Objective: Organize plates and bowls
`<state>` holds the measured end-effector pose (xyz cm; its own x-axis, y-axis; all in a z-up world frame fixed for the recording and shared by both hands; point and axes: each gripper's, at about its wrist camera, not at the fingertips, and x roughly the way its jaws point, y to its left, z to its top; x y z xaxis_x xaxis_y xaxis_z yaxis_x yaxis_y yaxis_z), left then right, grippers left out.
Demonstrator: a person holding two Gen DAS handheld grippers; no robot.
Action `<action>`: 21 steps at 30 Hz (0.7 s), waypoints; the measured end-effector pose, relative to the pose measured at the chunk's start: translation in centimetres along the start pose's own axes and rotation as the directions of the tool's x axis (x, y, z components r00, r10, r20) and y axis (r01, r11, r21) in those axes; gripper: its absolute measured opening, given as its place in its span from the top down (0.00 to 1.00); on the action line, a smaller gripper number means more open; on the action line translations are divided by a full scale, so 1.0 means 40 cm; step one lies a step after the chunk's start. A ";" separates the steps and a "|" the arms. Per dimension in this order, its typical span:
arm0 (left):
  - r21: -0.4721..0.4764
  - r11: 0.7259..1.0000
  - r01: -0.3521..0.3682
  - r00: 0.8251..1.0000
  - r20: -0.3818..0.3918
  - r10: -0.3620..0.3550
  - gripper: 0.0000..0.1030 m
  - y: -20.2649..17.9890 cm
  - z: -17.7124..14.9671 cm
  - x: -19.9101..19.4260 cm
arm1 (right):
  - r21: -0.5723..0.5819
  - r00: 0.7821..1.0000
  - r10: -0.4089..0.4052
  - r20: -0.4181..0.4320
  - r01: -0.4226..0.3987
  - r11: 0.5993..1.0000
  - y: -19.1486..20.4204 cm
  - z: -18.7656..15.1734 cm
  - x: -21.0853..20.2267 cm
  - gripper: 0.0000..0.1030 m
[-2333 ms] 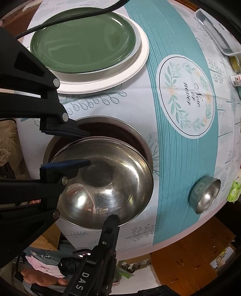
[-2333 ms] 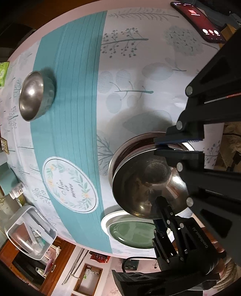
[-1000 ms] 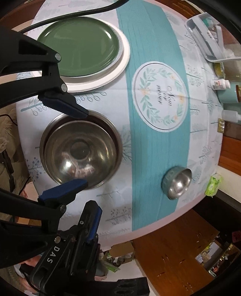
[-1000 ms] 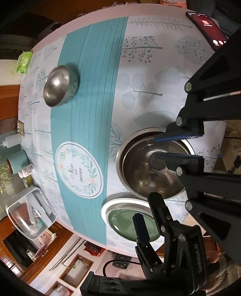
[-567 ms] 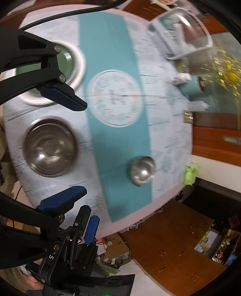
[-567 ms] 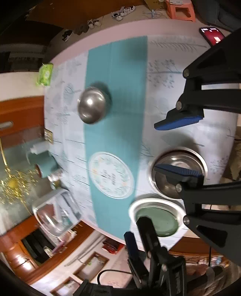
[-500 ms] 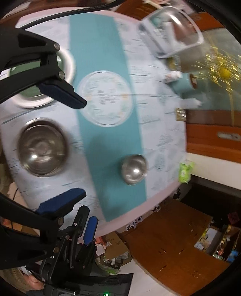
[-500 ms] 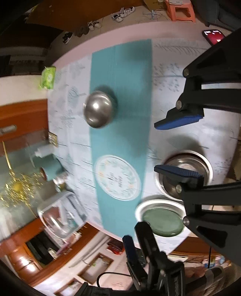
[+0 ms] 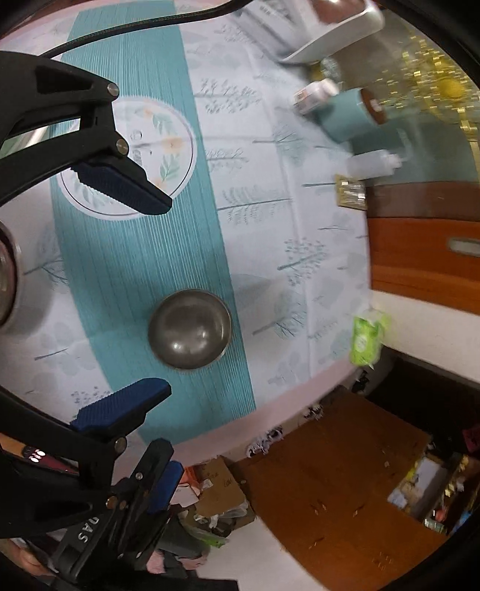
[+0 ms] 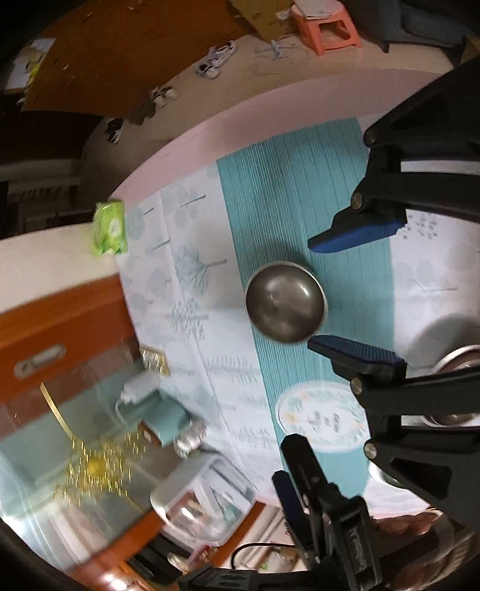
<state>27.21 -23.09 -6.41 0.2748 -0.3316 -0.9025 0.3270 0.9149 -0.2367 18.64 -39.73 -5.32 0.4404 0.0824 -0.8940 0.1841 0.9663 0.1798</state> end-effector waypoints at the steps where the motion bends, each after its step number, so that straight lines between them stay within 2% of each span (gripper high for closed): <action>1: -0.008 1.000 0.000 1.000 -0.014 -0.001 0.13 0.004 0.009 0.031 | 0.011 1.000 -0.007 -0.015 0.007 1.000 -0.008 0.010 0.025 0.54; 8: -0.046 0.999 -0.018 0.995 -0.098 0.014 0.14 0.032 0.038 0.238 | 0.110 0.993 -0.012 -0.122 0.026 0.994 -0.059 0.032 0.194 0.54; 11: -0.042 0.999 -0.018 0.991 -0.130 0.013 0.21 0.042 0.037 0.301 | 0.142 0.989 -0.006 -0.149 0.027 0.990 -0.067 0.032 0.239 0.54; 14: -0.041 0.999 -0.004 0.987 -0.161 -0.002 0.30 0.050 0.036 0.351 | 0.150 0.985 -0.010 -0.170 0.036 0.988 -0.073 0.030 0.277 0.54; 16: -0.035 0.999 0.013 0.982 -0.188 -0.020 0.42 0.052 0.034 0.382 | 0.152 0.984 -0.016 -0.179 0.044 0.987 -0.075 0.029 0.298 0.54; 20: -0.037 0.999 0.033 0.976 -0.215 -0.040 0.55 0.053 0.031 0.413 | 0.146 0.981 -0.018 -0.194 0.047 0.988 -0.075 0.028 0.328 0.54; 21: -0.038 0.998 0.040 0.974 -0.220 -0.048 0.63 0.054 0.030 0.420 | 0.151 0.980 -0.018 -0.199 0.049 0.987 -0.077 0.028 0.335 0.55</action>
<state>33.63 -26.98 -21.63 0.0534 -0.3161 -0.9472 0.3033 0.9089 -0.2862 24.96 -41.87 -17.40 0.2530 0.1119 -0.9610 0.3356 0.9214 0.1957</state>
